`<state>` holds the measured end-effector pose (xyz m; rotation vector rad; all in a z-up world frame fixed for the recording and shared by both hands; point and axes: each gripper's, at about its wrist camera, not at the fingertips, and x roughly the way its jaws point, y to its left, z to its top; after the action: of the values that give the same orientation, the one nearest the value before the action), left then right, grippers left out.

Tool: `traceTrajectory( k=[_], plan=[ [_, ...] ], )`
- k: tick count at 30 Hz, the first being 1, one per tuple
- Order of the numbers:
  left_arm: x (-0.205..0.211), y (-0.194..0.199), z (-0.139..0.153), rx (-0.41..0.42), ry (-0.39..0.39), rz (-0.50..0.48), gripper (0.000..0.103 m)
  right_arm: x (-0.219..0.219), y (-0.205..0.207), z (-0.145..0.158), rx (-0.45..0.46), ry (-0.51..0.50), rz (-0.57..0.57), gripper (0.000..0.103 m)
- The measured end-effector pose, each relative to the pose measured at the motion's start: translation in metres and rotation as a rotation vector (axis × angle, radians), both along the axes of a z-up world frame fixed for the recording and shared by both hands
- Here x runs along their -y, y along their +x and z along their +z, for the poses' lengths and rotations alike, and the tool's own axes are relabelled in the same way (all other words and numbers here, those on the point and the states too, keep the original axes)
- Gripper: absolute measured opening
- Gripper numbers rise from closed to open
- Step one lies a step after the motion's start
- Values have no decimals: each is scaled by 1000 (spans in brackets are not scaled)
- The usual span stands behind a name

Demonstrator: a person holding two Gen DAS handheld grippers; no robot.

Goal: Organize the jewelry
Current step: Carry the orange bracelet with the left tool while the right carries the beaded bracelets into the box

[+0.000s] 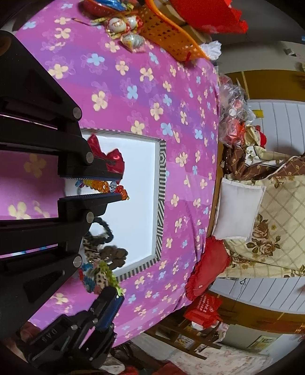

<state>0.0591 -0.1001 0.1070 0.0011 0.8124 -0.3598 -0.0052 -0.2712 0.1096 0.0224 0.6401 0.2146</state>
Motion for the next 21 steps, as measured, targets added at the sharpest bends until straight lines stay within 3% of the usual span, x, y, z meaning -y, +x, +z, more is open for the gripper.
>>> traceTrajectory(
  k=[12, 21],
  plan=[
    [16, 44, -46, -115, -16, 16, 9, -12, 49, -41, -101, 63, 36, 13],
    [3, 54, -80, -176, 26, 70, 9, 9, 68, -81, -195, 76, -28, 13]
  ],
)
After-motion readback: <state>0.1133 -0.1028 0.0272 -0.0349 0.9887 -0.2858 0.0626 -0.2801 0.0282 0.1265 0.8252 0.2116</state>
